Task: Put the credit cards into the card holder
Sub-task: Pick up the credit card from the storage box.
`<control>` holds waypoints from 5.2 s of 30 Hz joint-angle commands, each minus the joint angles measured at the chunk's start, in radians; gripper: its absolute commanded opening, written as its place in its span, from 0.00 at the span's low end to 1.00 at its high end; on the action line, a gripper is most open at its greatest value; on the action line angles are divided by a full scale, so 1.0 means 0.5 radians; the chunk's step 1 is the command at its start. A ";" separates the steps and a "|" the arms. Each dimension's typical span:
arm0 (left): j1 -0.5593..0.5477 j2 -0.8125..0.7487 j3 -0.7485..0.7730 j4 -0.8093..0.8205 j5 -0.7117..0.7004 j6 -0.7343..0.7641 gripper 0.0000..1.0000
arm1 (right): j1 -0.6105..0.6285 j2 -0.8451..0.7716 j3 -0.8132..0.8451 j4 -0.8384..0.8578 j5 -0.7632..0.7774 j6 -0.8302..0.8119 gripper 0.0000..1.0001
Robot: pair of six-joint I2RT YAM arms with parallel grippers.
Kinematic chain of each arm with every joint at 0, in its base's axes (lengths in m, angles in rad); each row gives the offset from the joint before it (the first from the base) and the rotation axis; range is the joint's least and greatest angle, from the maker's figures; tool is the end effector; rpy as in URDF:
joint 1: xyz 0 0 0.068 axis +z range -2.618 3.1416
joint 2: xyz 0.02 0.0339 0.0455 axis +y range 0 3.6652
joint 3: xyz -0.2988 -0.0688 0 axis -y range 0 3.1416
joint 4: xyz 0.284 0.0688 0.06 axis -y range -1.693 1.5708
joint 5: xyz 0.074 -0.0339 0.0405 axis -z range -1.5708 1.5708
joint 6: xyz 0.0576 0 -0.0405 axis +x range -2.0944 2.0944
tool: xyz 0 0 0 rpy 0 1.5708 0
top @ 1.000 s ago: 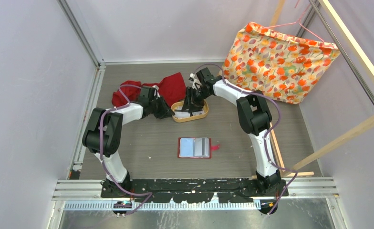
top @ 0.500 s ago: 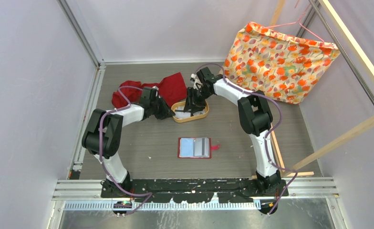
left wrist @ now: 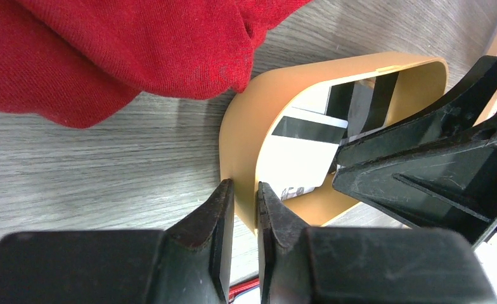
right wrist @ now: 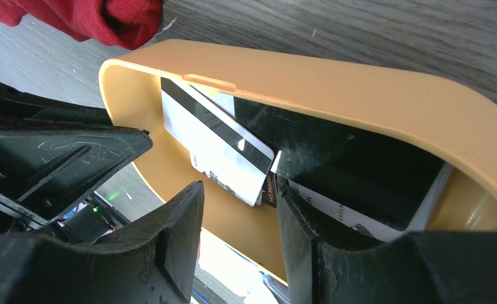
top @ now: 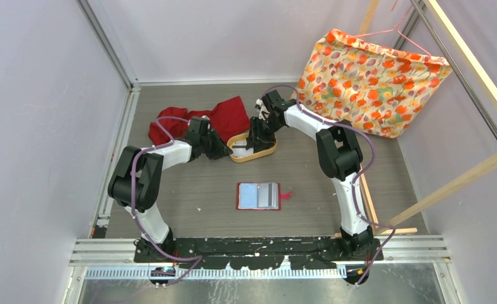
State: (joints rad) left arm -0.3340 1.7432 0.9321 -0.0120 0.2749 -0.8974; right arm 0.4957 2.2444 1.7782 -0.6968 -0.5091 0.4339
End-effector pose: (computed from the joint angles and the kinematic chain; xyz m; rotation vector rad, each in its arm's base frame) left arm 0.3712 -0.1454 0.1484 -0.5755 2.4862 -0.8651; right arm 0.4584 0.2798 0.1589 -0.2422 2.8546 0.9305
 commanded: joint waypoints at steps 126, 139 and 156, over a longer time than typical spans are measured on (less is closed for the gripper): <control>-0.869 -0.819 -0.586 1.244 0.894 0.729 0.51 | -0.129 -1.237 -0.909 -1.103 -1.163 -2.638 0.01; -0.869 -0.690 -0.530 1.299 0.998 0.644 0.30 | -0.126 -1.214 -0.891 -1.136 -1.157 -2.665 0.01; -0.871 -0.640 -0.519 1.304 1.158 0.591 0.04 | -0.116 -1.187 -0.871 -1.169 -1.145 -2.684 0.01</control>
State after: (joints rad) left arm -0.7647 1.4208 0.6369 0.5877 0.8070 -0.5976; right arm 0.4305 1.6501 1.3056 -1.2758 -1.0775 -0.8883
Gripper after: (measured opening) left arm 0.086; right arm 0.045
